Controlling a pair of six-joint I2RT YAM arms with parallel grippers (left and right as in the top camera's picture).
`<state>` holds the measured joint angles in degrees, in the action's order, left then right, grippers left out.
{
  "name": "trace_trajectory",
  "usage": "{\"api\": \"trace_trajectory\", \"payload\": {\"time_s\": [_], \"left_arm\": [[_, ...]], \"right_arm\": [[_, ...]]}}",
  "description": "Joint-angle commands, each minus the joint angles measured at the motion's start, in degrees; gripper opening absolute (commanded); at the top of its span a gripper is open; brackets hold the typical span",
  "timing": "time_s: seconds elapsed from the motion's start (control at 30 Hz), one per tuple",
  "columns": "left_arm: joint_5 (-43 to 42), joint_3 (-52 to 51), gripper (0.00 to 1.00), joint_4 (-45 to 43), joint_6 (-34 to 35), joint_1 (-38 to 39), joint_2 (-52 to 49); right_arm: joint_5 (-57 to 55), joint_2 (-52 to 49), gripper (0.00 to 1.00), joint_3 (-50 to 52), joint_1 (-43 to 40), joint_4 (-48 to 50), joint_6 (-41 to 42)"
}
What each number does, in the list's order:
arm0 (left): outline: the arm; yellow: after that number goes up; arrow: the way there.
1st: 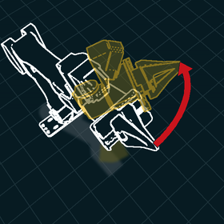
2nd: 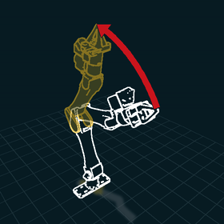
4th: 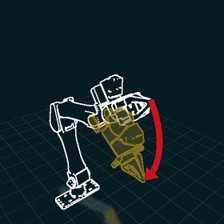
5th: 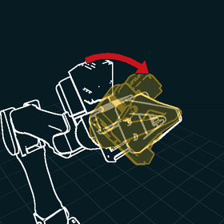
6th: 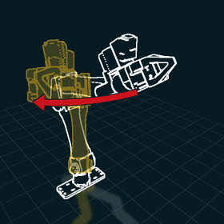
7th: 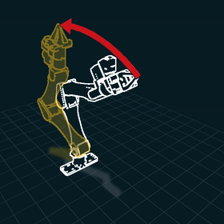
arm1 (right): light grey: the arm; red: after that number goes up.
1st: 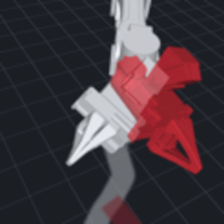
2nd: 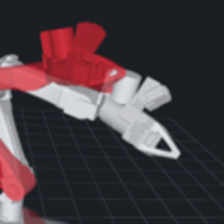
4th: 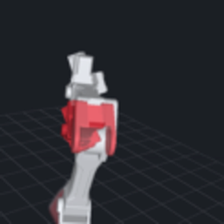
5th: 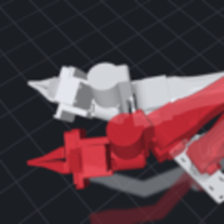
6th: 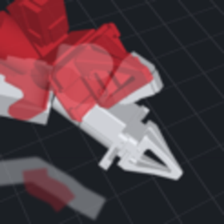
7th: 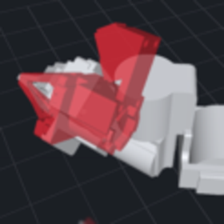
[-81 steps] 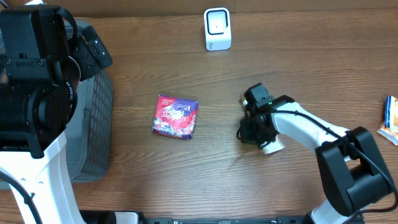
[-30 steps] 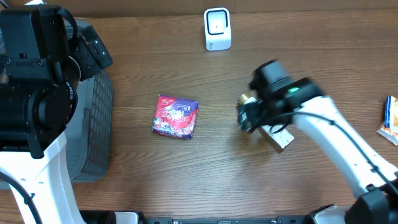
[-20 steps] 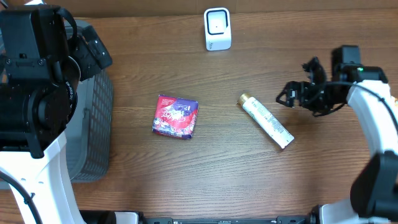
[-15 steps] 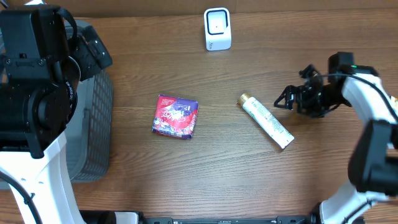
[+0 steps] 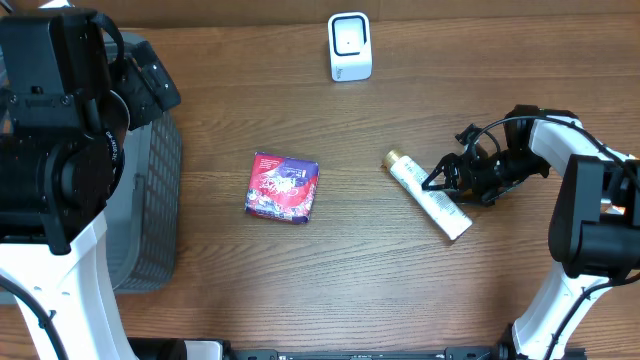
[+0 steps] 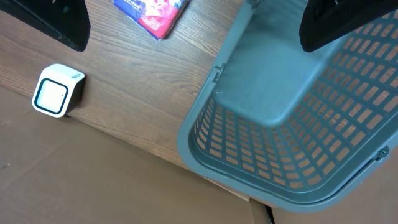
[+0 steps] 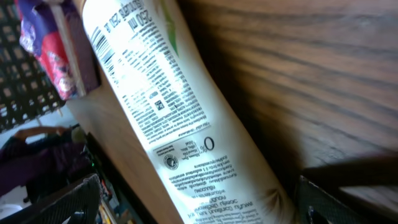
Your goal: Scan the item barcode
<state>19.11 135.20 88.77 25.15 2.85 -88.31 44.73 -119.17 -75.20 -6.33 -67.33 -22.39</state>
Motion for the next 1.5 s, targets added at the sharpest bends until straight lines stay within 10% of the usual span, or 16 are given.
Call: {"api": "trace_trajectory", "payload": {"time_s": [0.0,0.43,0.67,0.77,0.87,1.27,1.47], "left_arm": [[0.76,0.28,1.0,-0.09,0.61,-0.26,-0.39],[0.76,0.28,1.0,-0.09,0.61,-0.26,-0.39],[0.76,0.28,1.0,-0.09,0.61,-0.26,-0.39],[0.76,0.28,1.0,-0.09,0.61,-0.26,-0.39],[0.76,0.28,1.0,-0.09,0.61,-0.26,-0.39],[-0.96,0.28,1.0,-1.44,1.53,-0.24,-0.39],[-26.69,-0.28,1.0,-7.74,-0.46,0.55,-1.81]], "right_arm": [[2.84,-0.98,0.99,0.28,0.26,-0.74,-5.18],[7.3,-0.98,0.96,0.63,0.26,-2.4,-11.3],[-2.21,-0.98,0.99,1.75,0.26,2.21,-0.85],[-2.71,-0.98,0.7,1.73,0.26,3.8,0.2],[-3.63,-0.96,0.07,1.73,0.11,6.01,3.74],[-7.13,-0.07,0.04,1.53,-6.01,6.84,9.35],[-5.38,1.84,0.04,1.53,-10.4,5.99,9.11]]}}
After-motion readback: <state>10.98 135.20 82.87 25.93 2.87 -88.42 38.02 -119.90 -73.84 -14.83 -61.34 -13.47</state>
